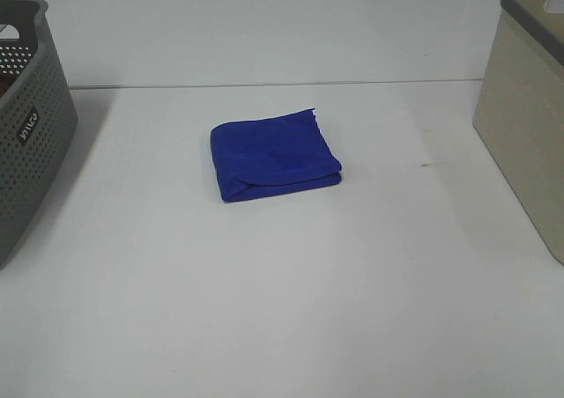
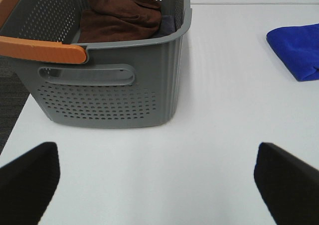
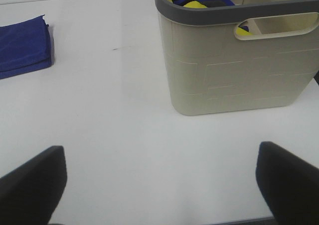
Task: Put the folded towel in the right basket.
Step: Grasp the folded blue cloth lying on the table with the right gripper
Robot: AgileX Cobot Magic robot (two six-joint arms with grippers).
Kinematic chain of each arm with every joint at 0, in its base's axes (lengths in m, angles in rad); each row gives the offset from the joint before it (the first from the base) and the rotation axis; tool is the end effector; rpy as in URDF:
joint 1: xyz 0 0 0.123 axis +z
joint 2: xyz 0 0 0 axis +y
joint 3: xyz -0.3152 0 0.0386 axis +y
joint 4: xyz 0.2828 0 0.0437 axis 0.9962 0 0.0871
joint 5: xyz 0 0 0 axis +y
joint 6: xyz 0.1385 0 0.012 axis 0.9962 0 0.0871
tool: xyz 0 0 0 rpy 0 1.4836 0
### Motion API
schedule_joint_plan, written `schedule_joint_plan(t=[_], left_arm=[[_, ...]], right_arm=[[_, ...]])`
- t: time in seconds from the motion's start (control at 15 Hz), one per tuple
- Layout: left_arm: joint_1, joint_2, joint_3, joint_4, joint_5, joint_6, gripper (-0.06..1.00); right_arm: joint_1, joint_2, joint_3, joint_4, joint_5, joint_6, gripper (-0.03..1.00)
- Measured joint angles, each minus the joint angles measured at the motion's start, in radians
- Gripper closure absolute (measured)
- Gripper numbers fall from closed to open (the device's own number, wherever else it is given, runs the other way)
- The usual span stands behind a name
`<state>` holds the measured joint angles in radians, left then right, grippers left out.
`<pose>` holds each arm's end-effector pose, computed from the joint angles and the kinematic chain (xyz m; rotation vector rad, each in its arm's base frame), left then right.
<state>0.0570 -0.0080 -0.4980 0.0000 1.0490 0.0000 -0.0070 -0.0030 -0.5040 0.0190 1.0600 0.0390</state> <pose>0.0354 0.0020 0.2731 -0.0578 2.0260 0.0360 0.0349 0.0021 0.2737 0.0459 2.0362 0.0428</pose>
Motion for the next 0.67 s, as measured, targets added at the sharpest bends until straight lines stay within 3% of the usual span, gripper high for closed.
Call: schedule_joint_plan(t=[0.67], left_arm=[[0.0, 0.0, 0.0, 0.0, 0.0, 0.0, -0.04]], right_arm=[[0.0, 0.0, 0.0, -0.002, 0.0, 0.0, -0.01]])
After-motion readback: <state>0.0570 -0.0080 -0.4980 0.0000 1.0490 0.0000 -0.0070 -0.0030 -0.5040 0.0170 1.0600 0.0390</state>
